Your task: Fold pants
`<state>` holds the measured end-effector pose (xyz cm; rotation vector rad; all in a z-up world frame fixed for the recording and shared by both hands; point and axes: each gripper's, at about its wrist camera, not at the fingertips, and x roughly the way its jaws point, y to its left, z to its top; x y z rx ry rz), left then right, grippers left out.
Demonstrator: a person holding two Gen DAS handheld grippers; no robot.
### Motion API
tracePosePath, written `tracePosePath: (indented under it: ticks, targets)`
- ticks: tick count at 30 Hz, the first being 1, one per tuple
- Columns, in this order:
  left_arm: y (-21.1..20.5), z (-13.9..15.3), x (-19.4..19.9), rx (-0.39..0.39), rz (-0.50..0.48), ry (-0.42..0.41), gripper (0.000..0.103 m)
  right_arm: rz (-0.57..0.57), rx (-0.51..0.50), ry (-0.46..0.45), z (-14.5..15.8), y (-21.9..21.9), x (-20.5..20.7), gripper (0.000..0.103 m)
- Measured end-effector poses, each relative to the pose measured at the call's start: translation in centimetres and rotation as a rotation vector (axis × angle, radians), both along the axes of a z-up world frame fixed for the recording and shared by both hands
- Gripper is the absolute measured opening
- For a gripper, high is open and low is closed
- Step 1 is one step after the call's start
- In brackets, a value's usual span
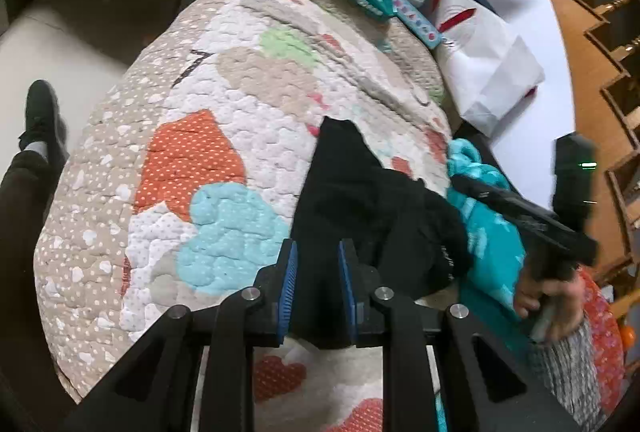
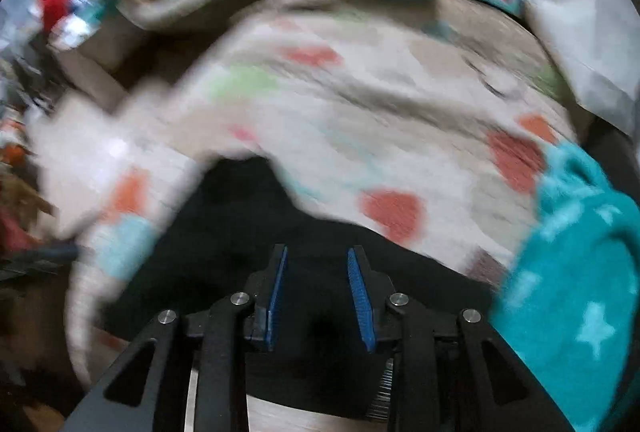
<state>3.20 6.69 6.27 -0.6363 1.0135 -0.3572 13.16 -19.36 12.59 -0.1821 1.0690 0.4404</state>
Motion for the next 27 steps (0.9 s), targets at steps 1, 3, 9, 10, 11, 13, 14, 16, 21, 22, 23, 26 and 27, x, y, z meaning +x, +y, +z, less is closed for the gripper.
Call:
tracePosePath:
  ticks: [1, 3, 9, 10, 11, 13, 14, 16, 21, 22, 23, 26, 27]
  targets:
    - [0.0, -0.1, 0.0, 0.01, 0.006, 0.003, 0.019, 0.024, 0.045, 0.003, 0.2, 1.2, -0.3, 0.034]
    - [-0.1, -0.3, -0.1, 0.026, 0.012, 0.004, 0.019, 0.055, 0.089, 0.025, -0.1, 2.9, -0.8, 0.054]
    - [0.7, -0.7, -0.4, 0.031, 0.034, 0.017, 0.022, 0.046, -0.13, -0.055, -4.5, 8.5, -1.4, 0.063]
    - [0.9, -0.8, -0.4, 0.028, 0.037, 0.019, 0.024, 0.046, -0.157, -0.017, -5.5, 8.5, -1.1, 0.049]
    - [1.2, -0.8, -0.3, 0.025, 0.042, 0.02, 0.027, 0.049, -0.191, 0.018, -6.2, 8.1, -1.3, 0.021]
    - [1.5, -0.7, -0.1, 0.022, 0.046, 0.012, 0.029, 0.066, -0.27, 0.032, -6.8, 7.3, -2.5, 0.021]
    - [1.6, -0.7, 0.0, 0.02, 0.042, 0.007, 0.029, 0.073, -0.303, 0.023, -6.6, 6.9, -3.2, 0.021]
    - [1.6, -1.0, 0.4, 0.013, 0.032, 0.004, 0.029, 0.065, -0.352, 0.031, -6.0, 5.3, -5.0, 0.021]
    - [0.6, -2.4, 1.7, -0.018, -0.007, 0.032, 0.03, 0.018, -0.422, 0.175, -6.0, 2.0, -8.7, 0.043]
    - [0.3, -2.5, 1.8, -0.022, -0.018, 0.033, 0.03, 0.016, -0.431, 0.216, -6.0, 1.5, -9.2, 0.043]
    - [0.0, -2.7, 1.9, -0.027, -0.031, 0.032, 0.03, 0.016, -0.438, 0.242, -5.8, 1.2, -9.5, 0.043]
    - [-1.0, -3.1, 1.9, -0.049, -0.06, 0.036, 0.03, 0.02, -0.422, 0.18, -3.3, 1.6, -8.9, 0.046]
    - [-1.4, -3.3, 1.8, -0.057, -0.068, 0.042, 0.031, 0.029, -0.401, 0.14, -2.4, 2.0, -8.4, 0.05]
